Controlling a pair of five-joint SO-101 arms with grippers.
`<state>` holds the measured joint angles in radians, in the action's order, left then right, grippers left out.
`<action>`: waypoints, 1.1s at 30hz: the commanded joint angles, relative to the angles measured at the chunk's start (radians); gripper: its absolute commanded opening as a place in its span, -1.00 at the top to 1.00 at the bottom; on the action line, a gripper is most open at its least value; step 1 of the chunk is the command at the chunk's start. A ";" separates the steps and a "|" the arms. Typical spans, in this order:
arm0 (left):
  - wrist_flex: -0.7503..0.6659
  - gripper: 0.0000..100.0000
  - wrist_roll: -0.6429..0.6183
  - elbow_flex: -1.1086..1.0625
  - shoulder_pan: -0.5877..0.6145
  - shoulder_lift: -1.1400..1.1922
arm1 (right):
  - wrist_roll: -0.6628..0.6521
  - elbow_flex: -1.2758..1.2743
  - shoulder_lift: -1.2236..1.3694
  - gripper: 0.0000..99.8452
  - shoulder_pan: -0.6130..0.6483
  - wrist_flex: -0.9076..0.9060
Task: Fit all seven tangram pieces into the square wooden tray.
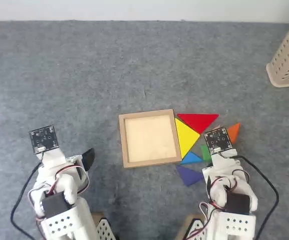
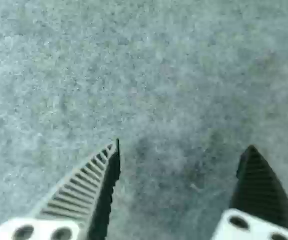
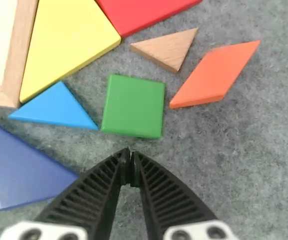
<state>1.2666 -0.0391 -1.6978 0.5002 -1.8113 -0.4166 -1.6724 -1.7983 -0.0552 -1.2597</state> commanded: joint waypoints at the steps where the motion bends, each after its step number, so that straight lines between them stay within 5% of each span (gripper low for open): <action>1: -0.002 0.29 0.002 0.013 -0.002 -0.012 | -0.015 -0.011 -0.016 0.99 -0.004 0.001; 19: -0.002 0.29 0.002 0.013 -0.002 -0.012 | -0.012 0.025 -0.016 0.99 -0.004 0.300; 33: -0.002 0.29 0.002 0.013 -0.002 -0.012 | -0.008 0.330 0.124 0.99 -0.004 0.193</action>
<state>1.2666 -0.0391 -1.6978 0.5002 -1.8113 -0.4166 -1.4760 -1.7983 -0.0552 -1.0188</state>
